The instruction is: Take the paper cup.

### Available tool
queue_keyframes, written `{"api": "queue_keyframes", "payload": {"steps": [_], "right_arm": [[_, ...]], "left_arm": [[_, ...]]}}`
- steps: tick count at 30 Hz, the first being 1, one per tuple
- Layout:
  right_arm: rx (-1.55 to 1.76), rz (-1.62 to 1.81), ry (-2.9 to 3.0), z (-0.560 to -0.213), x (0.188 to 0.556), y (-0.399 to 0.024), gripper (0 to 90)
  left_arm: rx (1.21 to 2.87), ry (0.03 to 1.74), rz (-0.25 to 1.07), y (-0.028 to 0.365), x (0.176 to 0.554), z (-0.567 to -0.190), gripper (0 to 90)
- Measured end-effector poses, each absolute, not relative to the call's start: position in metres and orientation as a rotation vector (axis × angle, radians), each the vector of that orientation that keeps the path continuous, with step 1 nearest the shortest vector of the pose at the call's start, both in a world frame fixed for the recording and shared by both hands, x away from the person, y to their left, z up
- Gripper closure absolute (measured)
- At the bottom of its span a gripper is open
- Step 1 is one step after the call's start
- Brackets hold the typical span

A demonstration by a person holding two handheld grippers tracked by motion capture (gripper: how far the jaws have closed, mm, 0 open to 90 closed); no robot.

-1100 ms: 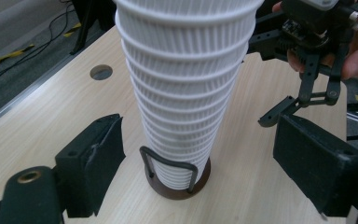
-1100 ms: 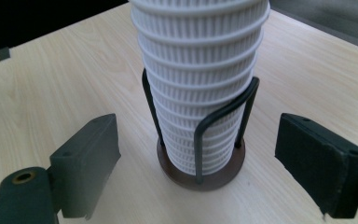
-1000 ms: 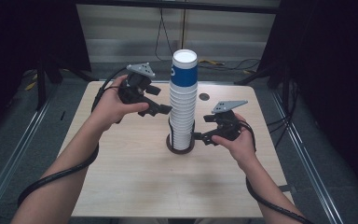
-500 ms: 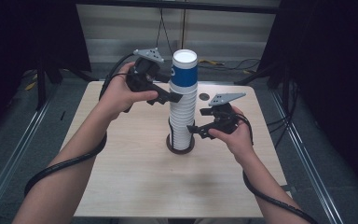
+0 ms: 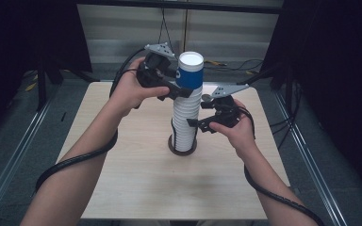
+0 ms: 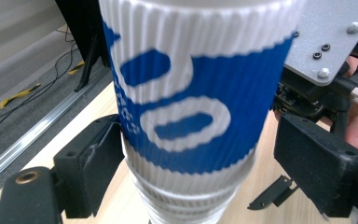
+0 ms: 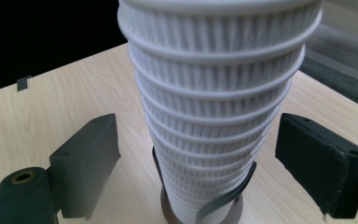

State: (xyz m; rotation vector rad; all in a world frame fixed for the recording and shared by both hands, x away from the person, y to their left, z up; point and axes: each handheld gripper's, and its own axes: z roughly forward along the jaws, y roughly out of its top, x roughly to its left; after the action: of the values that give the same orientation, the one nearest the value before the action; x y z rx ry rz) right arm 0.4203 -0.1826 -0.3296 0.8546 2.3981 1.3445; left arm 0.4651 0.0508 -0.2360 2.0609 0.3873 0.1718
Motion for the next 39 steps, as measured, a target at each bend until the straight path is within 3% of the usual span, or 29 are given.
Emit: {"api": "queue_keyframes", "payload": {"steps": [17,31,39], "right_arm": [[0.868,1.423,2.309,-0.301,0.429,-0.178,11.9],[0.905,1.476,2.264,-0.296,0.435,-0.167,11.4],[0.905,1.487,2.252,-0.298,0.435,-0.166,11.6]], "left_arm": [[2.034,0.394,0.201,0.048,0.466,-0.235,21.2],[2.039,0.407,0.208,0.044,0.468,-0.248,14.9],[2.073,0.436,0.221,0.041,0.467,-0.244,16.2]]}}
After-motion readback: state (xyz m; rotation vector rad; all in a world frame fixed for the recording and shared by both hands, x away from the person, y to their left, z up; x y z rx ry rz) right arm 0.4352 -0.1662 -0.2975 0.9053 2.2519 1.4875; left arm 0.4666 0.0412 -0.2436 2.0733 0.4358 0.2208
